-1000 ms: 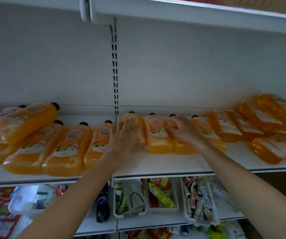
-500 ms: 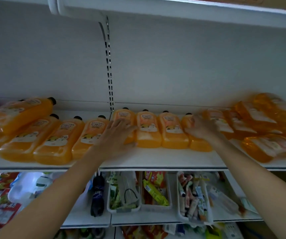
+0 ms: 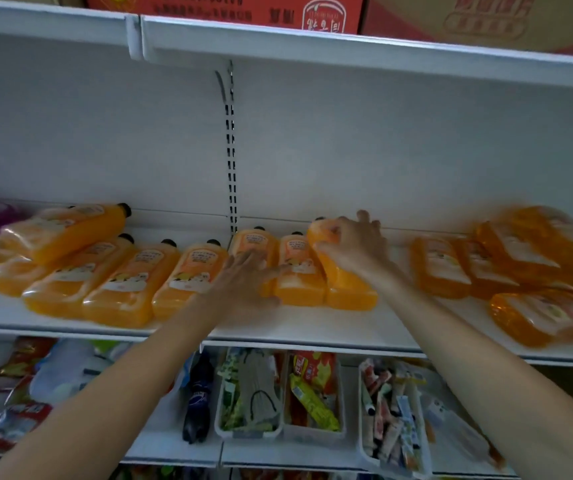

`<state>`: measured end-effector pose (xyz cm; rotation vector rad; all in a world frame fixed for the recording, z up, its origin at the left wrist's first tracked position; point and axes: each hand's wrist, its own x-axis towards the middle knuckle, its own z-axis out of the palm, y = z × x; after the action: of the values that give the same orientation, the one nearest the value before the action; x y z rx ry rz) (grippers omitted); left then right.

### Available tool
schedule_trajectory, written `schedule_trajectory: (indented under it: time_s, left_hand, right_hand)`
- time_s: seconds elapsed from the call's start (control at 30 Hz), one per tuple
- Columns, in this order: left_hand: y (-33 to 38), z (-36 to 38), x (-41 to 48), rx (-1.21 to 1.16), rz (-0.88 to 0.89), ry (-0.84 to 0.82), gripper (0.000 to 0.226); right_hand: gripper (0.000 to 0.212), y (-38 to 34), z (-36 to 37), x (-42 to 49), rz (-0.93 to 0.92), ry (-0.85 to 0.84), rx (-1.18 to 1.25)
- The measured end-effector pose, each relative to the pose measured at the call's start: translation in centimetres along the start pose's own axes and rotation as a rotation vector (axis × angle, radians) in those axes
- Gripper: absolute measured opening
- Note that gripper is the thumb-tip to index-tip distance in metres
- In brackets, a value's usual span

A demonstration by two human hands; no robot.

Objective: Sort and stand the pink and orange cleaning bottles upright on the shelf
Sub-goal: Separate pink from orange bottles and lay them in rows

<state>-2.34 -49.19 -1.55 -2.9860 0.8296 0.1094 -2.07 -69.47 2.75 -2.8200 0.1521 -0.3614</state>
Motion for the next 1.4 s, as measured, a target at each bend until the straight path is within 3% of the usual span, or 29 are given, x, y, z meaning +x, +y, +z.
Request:
schedule_trajectory:
  time_s: [0.07, 0.17, 0.27, 0.33, 0.4, 0.5, 0.57, 0.7, 0.83, 0.93, 1.07, 1.4]
  left_hand:
    - [0.4, -0.6, -0.7, -0.074, 0.016, 0.034, 0.058]
    - [-0.8, -1.8, -2.5, -0.323, 0.054, 0.321, 0.039]
    - [-3.4, -3.2, -5.0, -0.410, -0.016, 0.524, 0.030]
    - [-5.7, -3.5, -6.4, -0.399, -0.089, 0.508, 0.040]
    - [-8.0, -3.2, -8.1, -0.360, -0.119, 0.519, 0.047]
    - [-11.4, -2.0, -11.1, -0.327, -0.127, 0.559, 0.038]
    - [-13.4, -1.6, -13.2, -0.378, -0.192, 0.582, 0.033]
    - [-18.5, -1.2, -18.6, -0.458, -0.252, 0.677, 0.045]
    - [-24.6, -1.2, -25.1, -0.492, -0.376, 0.709, 0.050]
    - [-29.3, -0.3, -29.8, -0.461, -0.444, 0.674, 0.049]
    - [-34.6, 0.9, -35.1, -0.446, -0.529, 0.699, 0.020]
    - [-46.6, 3.2, -38.5, -0.534, -0.680, 0.753, 0.021]
  right_hand:
    - [0.053, -2.0, 0.5, 0.3, -0.020, -0.075, -0.079]
    - [0.058, -2.9, 0.7, 1.5, -0.026, -0.177, -0.153]
    - [0.056, -3.7, 0.7, 1.7, -0.019, -0.142, -0.263]
    - [0.051, -4.7, 0.9, 1.5, -0.065, -0.085, -0.203]
    - [0.043, -6.6, 1.0, 1.5, -0.204, -0.047, 0.031]
    - [0.041, -11.5, 1.4, 0.7, -0.383, -0.033, 0.243]
    - [0.043, -15.5, 2.3, -0.2, -0.432, -0.056, 0.311]
    - [0.042, -23.9, 5.1, -2.0, -0.537, -0.041, 0.346]
    - [0.037, -32.6, 7.4, -3.5, -0.620, 0.064, 0.389]
    - [0.035, -38.9, 9.4, -5.0, -0.647, 0.101, 0.468]
    - [0.032, -45.3, 12.4, -7.2, -0.683, 0.061, 0.598]
    - [0.029, -56.8, 18.3, -4.4, -0.662, -0.019, 0.643]
